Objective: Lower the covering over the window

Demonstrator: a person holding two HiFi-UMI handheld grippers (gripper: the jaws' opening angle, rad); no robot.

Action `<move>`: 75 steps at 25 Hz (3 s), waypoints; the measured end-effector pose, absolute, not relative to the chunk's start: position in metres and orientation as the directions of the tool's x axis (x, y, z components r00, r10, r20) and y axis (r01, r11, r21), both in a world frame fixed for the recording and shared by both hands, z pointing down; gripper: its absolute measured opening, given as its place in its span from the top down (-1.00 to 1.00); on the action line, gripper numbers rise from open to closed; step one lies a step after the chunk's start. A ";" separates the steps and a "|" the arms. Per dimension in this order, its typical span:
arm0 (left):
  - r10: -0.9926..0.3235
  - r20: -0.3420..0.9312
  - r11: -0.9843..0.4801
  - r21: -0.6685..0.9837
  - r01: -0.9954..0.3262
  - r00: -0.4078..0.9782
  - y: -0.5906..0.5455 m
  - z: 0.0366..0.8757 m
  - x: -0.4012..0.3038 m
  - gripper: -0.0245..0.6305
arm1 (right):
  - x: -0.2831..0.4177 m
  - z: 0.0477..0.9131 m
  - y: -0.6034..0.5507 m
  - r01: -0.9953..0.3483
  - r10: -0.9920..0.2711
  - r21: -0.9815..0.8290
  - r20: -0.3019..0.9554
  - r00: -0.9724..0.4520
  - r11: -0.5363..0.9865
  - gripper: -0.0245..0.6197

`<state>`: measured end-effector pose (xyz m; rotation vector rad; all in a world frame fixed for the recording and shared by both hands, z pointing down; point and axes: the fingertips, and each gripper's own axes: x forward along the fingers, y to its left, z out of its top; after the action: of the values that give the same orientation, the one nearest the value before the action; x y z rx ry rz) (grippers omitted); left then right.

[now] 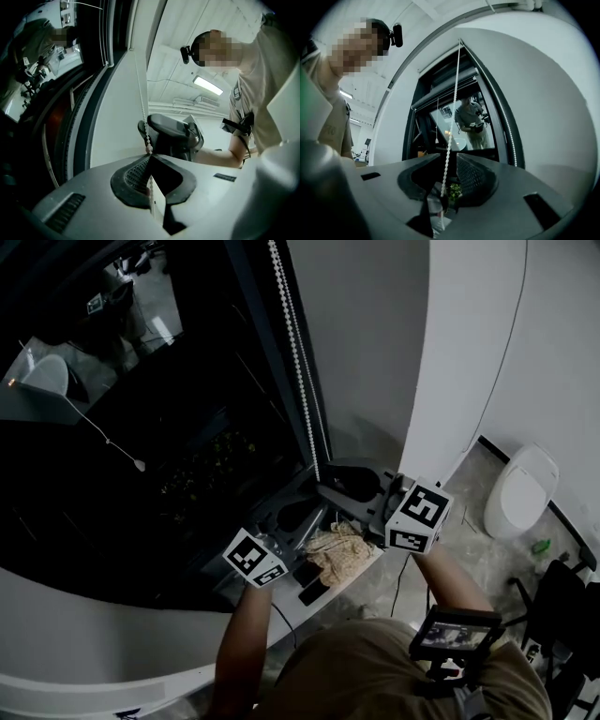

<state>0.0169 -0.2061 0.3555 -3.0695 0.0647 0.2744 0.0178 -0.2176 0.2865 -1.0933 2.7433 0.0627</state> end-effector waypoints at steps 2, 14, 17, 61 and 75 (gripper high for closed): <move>-0.026 -0.158 -0.998 -0.044 -0.034 0.987 -0.198 0.369 0.020 0.87 | 0.016 0.284 -0.218 -0.701 -0.691 -0.012 -0.180 -0.700 0.713 0.69; -0.072 -0.367 -0.997 0.002 -0.077 0.928 -0.227 0.304 -0.016 0.31 | -0.011 0.379 -0.230 -0.646 -0.646 -0.132 0.049 -0.762 0.752 0.90; -0.114 -0.284 -0.988 -0.071 -0.139 0.952 -0.233 0.296 0.003 0.57 | -0.021 0.390 -0.225 -0.622 -0.620 -0.136 0.061 -0.782 0.771 0.90; -0.508 -0.304 -0.861 0.212 -0.463 0.806 -0.216 0.400 -0.013 0.45 | 0.078 0.348 -0.207 -0.718 -0.726 -0.120 -0.178 -0.664 0.686 0.57; -0.679 -0.318 -0.727 0.410 -0.550 0.661 -0.204 0.431 -0.069 0.41 | 0.017 0.409 -0.204 -0.602 -0.638 -0.241 -0.109 -0.763 0.761 0.57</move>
<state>-0.0685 -0.2040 0.4306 -3.1139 1.1805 0.7955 0.0174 -0.2036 0.4093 -0.9853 2.7728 -0.2863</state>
